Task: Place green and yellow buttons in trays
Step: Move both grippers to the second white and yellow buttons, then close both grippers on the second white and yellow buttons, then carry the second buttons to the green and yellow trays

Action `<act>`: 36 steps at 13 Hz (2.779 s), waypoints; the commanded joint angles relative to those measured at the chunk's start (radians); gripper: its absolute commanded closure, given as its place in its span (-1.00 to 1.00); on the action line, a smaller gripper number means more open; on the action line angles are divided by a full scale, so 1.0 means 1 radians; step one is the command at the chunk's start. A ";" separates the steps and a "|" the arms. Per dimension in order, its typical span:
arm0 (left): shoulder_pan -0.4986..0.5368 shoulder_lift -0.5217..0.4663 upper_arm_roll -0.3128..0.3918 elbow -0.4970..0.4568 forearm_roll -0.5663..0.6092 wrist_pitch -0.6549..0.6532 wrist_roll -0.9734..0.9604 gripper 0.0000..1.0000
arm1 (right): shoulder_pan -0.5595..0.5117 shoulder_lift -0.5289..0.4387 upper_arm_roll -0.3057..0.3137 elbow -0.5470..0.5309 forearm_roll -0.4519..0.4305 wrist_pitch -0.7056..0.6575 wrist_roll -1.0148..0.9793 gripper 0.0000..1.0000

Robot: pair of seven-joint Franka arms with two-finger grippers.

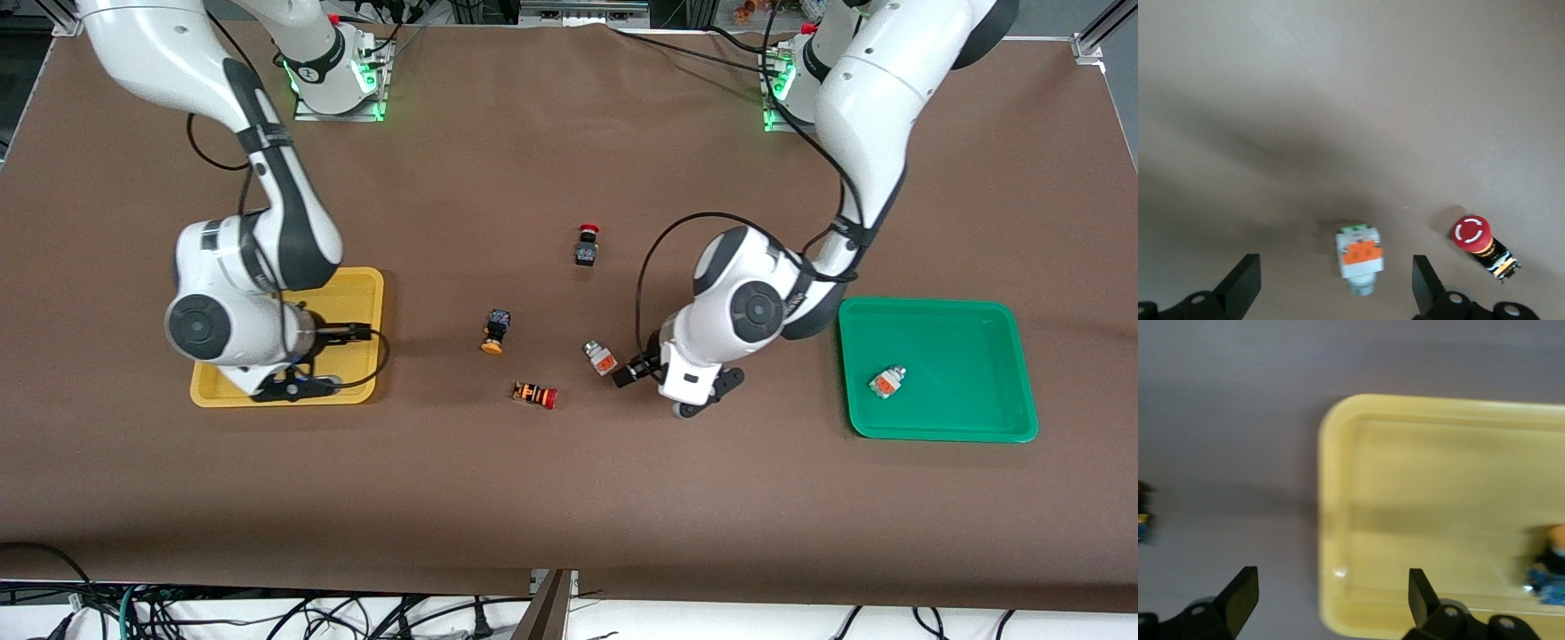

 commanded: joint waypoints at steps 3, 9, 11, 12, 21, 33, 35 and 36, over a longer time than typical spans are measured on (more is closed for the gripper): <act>-0.070 0.045 0.031 0.037 -0.004 0.045 -0.050 -1.00 | 0.119 0.014 -0.005 0.006 0.069 0.060 0.206 -0.99; -0.193 0.104 0.123 0.038 0.034 0.108 -0.048 -0.96 | 0.257 0.072 -0.005 0.006 0.069 0.217 0.485 -0.99; -0.200 0.108 0.137 0.038 0.040 0.112 -0.048 -0.35 | 0.285 0.091 -0.005 0.006 0.069 0.256 0.542 -0.99; -0.200 0.108 0.137 0.038 0.040 0.112 -0.048 -0.03 | 0.297 0.101 -0.005 0.006 0.069 0.276 0.571 -0.98; -0.176 0.063 0.143 0.040 0.043 0.077 -0.039 0.85 | 0.348 0.163 -0.005 0.000 0.090 0.369 0.644 -0.99; 0.043 -0.151 0.150 0.040 0.046 -0.436 0.394 0.83 | 0.359 0.189 -0.005 0.000 0.089 0.364 0.622 0.14; 0.103 -0.172 0.152 0.033 0.046 -0.487 0.532 0.83 | 0.359 0.187 -0.005 0.000 0.089 0.363 0.621 0.52; 0.128 -0.181 0.152 0.030 0.060 -0.506 0.594 0.83 | 0.359 0.187 -0.005 0.000 0.087 0.361 0.619 0.56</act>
